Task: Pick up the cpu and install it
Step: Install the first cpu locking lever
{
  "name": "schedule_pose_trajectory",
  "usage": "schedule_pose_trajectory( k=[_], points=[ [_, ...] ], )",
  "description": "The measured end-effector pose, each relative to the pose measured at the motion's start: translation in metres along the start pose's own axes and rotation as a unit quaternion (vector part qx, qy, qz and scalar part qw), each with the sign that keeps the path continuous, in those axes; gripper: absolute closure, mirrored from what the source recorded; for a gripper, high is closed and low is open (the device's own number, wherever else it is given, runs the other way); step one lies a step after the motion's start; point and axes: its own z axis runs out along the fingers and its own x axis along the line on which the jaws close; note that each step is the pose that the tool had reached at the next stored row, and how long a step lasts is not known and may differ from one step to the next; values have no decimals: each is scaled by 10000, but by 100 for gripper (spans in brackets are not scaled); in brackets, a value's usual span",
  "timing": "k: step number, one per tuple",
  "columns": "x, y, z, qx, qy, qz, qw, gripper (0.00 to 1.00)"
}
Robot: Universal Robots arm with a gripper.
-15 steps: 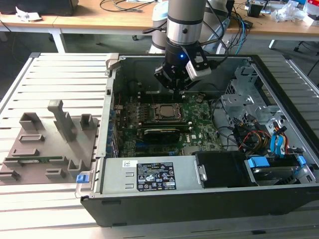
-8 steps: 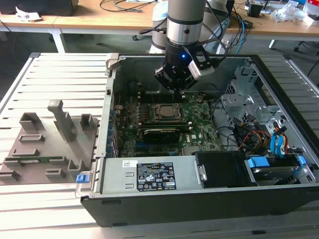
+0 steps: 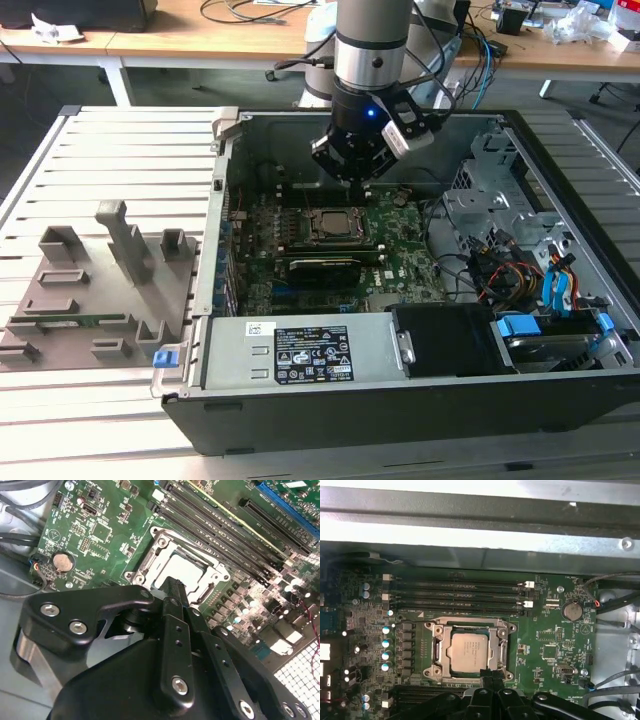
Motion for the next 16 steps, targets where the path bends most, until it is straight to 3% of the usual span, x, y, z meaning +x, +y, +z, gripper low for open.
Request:
schedule_pose_trajectory(
  k=[8, 11, 16],
  points=[
    [-3, -7, -152, 1, 0, 0, 10000, 89],
    [-4, -8, -186, 0, 0, 0, 10000, 89],
    [-4, -9, -189, 2, 0, 0, 10000, 89]
  ],
)
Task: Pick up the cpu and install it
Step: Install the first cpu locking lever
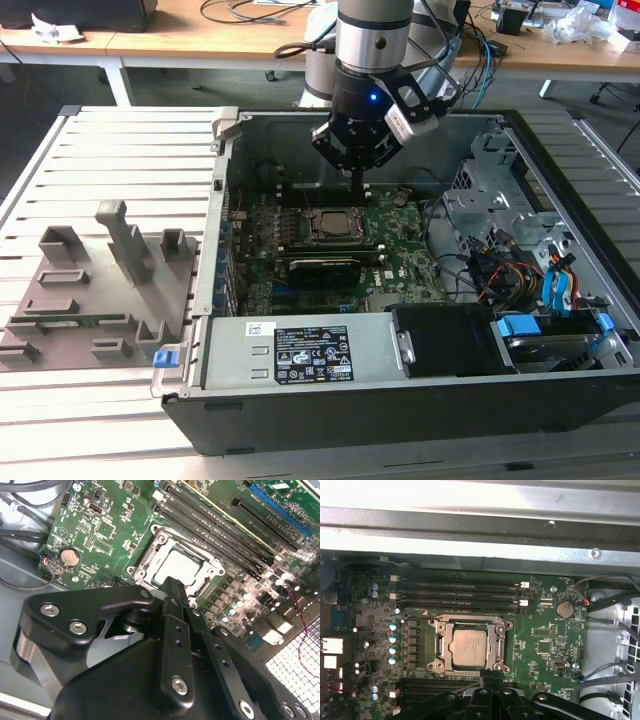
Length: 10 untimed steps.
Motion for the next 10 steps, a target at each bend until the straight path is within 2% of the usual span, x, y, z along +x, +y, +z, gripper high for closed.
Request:
schedule_pose_trajectory(
  k=[2, 4, 6, 8, 10],
  points=[
    [4, 0, 0, 0, 0, 0, 10000, 89],
    [51, 2, -1, 0, 0, 0, 10000, 89],
    [153, 6, -4, 1, -1, -1, 10000, 89],
    [291, 12, -7, 0, -4, 1, 10000, 89],
    [379, 16, -10, 0, -5, 1, 10000, 89]
  ],
)
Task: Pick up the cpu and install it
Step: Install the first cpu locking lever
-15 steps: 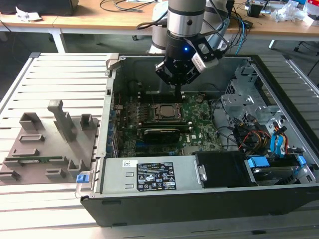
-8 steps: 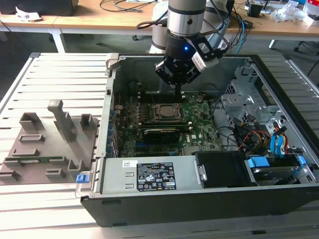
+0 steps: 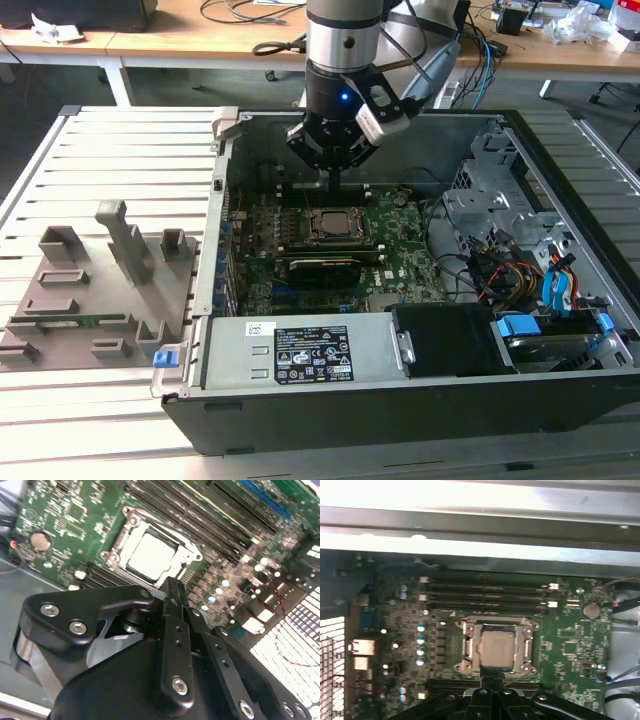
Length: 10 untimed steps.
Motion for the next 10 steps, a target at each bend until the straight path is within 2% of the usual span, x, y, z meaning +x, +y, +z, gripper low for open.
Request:
schedule_pose_trajectory(
  k=[3, 6, 7, 9, 10],
  points=[
    [88, 4, -2, 0, 0, -1, 10000, 89],
    [236, 13, -6, -2, 0, 0, 10000, 89],
    [291, 21, -8, -10, -1, -1, 10000, 89],
    [435, 52, -6, -63, -3, 1, 10000, 89],
    [463, 81, 7, -64, -3, 1, 10000, 89]
  ],
)
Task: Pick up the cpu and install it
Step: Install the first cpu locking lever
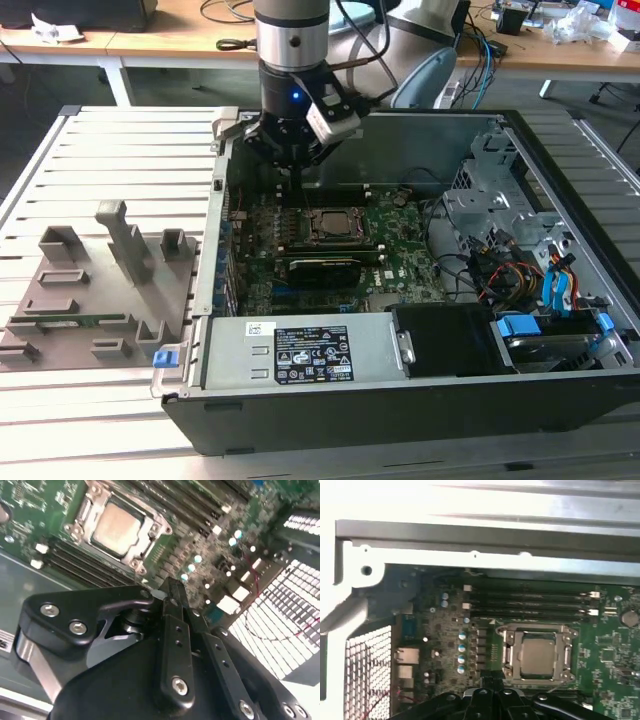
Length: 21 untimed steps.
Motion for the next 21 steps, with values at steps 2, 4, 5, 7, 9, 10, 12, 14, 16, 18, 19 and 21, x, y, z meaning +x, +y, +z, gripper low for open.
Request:
schedule_pose_trajectory(
  k=[2, 4, 5, 7, 9, 10, 12, 14, 16, 18, 19, 21],
  points=[
    [21, 134, 30, -14, -1, 0, 10000, 89],
    [44, 193, 75, -32, -2, 1, 10000, 89],
    [44, 204, 88, -32, -2, 1, 10000, 89],
    [43, 253, 121, -34, -2, 1, 10000, 89],
    [6, 294, 141, -38, -2, 1, 10000, 89],
    [-19, 293, 142, -38, -2, 1, 10000, 89],
    [-73, 291, 144, -38, -2, 0, 10000, 89],
    [-113, 289, 145, -37, -2, 1, 10000, 89],
    [-155, 288, 146, -38, -2, 1, 10000, 89],
    [-213, 285, 148, -37, -1, 1, 10000, 89],
    [-231, 285, 150, -37, -2, 1, 10000, 89],
    [-253, 284, 151, -37, -2, 1, 10000, 89]
  ],
)
